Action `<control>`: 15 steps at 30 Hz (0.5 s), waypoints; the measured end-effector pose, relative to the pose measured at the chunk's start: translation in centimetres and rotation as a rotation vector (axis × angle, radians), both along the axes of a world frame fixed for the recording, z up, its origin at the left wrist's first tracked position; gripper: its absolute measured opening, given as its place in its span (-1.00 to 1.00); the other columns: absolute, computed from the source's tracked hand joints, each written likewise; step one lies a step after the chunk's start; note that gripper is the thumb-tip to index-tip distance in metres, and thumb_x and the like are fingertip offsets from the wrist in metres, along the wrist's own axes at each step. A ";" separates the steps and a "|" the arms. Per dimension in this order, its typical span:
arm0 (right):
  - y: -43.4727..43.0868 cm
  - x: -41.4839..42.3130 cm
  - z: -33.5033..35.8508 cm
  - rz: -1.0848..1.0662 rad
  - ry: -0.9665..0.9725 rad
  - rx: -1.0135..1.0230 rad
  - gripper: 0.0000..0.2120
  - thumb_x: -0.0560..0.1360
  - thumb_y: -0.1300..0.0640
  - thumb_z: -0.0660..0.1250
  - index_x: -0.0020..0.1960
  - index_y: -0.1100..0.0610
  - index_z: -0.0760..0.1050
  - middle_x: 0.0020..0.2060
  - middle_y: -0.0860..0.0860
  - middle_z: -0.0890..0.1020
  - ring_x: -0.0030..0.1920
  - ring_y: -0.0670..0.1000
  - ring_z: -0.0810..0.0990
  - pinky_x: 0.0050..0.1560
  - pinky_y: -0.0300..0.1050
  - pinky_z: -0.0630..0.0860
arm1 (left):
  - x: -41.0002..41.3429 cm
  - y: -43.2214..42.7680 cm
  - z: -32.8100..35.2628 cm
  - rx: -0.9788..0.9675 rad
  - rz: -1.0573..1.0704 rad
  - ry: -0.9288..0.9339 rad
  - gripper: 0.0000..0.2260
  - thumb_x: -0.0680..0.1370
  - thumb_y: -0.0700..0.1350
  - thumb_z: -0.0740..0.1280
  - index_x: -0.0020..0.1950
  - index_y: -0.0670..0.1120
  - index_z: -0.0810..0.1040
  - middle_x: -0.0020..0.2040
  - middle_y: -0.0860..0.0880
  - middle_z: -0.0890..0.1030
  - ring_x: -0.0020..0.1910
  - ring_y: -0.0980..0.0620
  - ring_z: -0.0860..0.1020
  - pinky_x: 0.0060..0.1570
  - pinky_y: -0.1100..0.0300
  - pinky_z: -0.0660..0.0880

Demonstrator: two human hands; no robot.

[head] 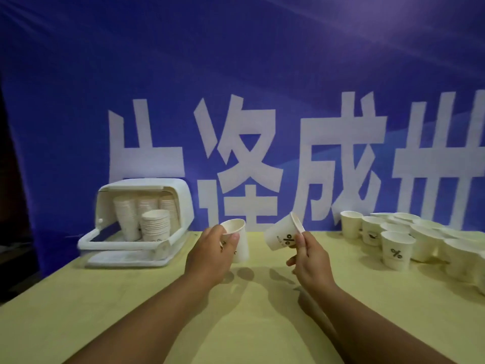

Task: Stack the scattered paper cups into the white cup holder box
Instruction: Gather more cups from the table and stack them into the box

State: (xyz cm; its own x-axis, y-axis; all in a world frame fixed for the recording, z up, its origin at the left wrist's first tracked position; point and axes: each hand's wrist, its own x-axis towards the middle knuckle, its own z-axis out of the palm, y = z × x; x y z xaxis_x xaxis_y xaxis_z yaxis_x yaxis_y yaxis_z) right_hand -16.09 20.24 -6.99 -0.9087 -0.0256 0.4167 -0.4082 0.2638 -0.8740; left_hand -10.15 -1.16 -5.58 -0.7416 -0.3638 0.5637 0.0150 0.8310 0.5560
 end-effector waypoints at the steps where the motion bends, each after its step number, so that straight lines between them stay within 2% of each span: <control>1: -1.7 -0.3 0.1 0.024 0.000 -0.005 -0.78 0.70 -0.08 0.09 0.24 -0.06 0.44 -0.02 -0.16 0.59 -0.18 0.01 0.67 -0.15 0.06 0.68 | 0.3 -1.6 0.2 0.013 0.026 0.021 -0.75 0.65 0.23 0.18 0.02 0.07 0.44 0.04 0.10 0.51 -0.06 0.03 0.56 -0.06 0.02 0.57; 3: -4.9 -0.9 0.4 0.062 0.014 -0.014 -0.76 0.70 -0.09 0.07 0.22 -0.02 0.44 -0.02 -0.15 0.58 -0.18 0.02 0.67 -0.13 0.08 0.69 | 0.9 -4.6 0.6 0.034 0.084 0.074 -0.74 0.65 0.23 0.19 -0.03 0.06 0.42 0.00 0.09 0.52 -0.09 0.02 0.55 -0.13 0.07 0.52; 6: -9.6 -1.9 0.9 0.103 0.043 -0.029 -0.76 0.70 -0.09 0.06 0.21 -0.01 0.42 -0.03 -0.14 0.57 -0.18 0.03 0.66 -0.14 0.07 0.69 | 1.6 -8.6 1.5 0.070 0.129 0.162 -0.72 0.64 0.22 0.20 -0.10 0.04 0.38 -0.09 0.09 0.52 -0.17 0.04 0.52 -0.29 0.16 0.36; 12: -18.5 -4.0 2.0 0.174 0.069 -0.132 -0.84 0.68 -0.11 0.13 0.15 -0.06 0.38 -0.04 -0.06 0.57 -0.10 0.02 0.63 -0.16 -0.01 0.69 | 1.8 -16.0 3.5 0.227 0.116 0.341 -0.71 0.62 0.25 0.23 -0.10 0.06 0.46 -0.14 0.04 0.60 -0.16 0.05 0.58 -0.25 0.09 0.51; 13: -19.9 -4.3 2.2 0.181 0.072 -0.155 -0.85 0.68 -0.12 0.14 0.12 -0.08 0.39 -0.05 -0.07 0.57 -0.08 0.02 0.63 -0.13 0.03 0.69 | 1.7 -16.9 4.0 0.263 0.112 0.380 -0.73 0.63 0.22 0.25 -0.09 0.05 0.48 -0.14 0.03 0.60 -0.16 0.07 0.59 -0.26 0.12 0.50; 15: -22.5 -5.1 2.7 0.180 0.078 -0.202 -0.85 0.66 -0.15 0.16 0.03 -0.11 0.39 -0.08 -0.10 0.57 -0.05 -0.01 0.62 -0.08 0.08 0.69 | 1.4 -18.4 4.9 0.313 0.113 0.456 -0.78 0.66 0.06 0.29 -0.11 -0.02 0.48 -0.20 0.02 0.57 -0.23 0.18 0.55 -0.32 0.31 0.43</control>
